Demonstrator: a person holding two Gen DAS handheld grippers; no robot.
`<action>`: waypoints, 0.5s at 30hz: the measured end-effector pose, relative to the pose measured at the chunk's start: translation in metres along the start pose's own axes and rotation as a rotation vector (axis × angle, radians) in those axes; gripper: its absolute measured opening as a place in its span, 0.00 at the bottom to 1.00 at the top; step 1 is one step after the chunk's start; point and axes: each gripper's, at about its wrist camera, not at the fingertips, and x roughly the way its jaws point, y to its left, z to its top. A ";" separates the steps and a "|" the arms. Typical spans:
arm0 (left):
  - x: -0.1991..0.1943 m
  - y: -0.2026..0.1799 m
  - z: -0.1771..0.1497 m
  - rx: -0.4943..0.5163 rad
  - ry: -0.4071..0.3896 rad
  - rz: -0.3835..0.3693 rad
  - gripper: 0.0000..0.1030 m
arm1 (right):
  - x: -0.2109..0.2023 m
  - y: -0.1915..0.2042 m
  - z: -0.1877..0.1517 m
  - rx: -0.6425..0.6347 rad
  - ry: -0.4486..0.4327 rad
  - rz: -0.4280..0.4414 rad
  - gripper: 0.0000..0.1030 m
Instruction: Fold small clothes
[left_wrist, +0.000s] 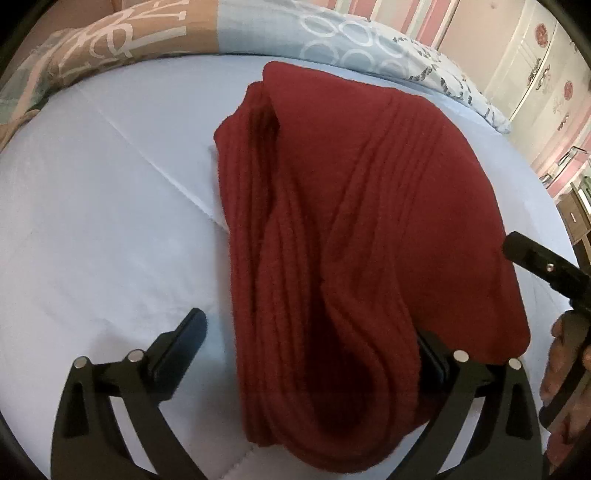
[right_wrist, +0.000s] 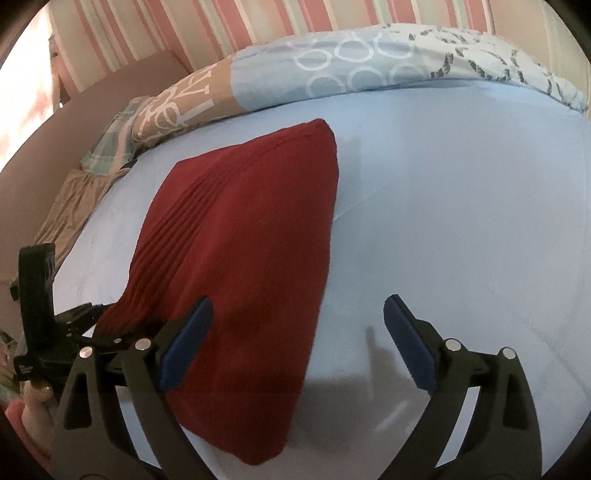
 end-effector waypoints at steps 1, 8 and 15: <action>0.000 -0.002 0.001 0.012 0.002 0.005 0.97 | 0.004 0.000 0.001 -0.001 0.007 0.006 0.91; -0.002 -0.012 0.003 0.098 -0.009 0.015 0.85 | 0.029 -0.005 -0.002 0.029 0.065 0.063 0.91; -0.005 -0.018 -0.003 0.103 -0.028 0.010 0.68 | 0.036 0.009 -0.008 -0.058 0.093 0.054 0.58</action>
